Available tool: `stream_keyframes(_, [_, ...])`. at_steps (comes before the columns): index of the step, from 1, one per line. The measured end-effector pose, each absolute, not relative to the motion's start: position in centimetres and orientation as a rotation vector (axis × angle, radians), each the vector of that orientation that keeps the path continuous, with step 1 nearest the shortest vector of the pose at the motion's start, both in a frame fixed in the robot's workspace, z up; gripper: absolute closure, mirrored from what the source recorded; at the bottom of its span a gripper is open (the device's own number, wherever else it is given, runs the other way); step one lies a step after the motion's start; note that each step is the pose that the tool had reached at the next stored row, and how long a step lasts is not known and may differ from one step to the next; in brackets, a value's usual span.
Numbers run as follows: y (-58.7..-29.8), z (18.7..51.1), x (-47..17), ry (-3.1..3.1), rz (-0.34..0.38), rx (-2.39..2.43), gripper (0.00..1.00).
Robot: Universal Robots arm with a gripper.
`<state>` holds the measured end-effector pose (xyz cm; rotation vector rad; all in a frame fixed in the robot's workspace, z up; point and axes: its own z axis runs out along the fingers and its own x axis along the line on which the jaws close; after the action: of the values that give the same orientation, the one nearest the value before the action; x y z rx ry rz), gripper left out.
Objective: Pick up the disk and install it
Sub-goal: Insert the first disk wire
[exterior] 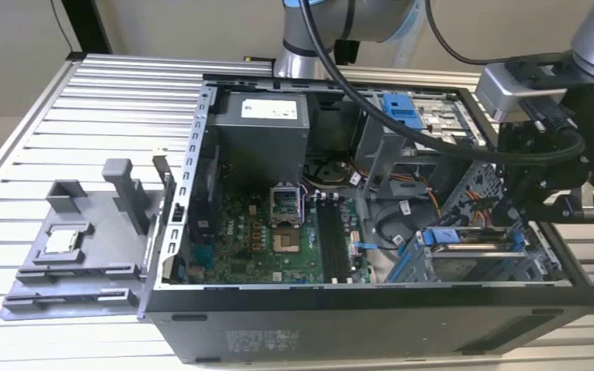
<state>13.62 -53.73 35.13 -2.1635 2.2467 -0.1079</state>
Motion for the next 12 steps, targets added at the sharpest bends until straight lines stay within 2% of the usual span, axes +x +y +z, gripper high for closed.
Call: stream_keyframes(12, [-54.17,35.31,13.22,2.208,-0.147,-2.161,1.0])
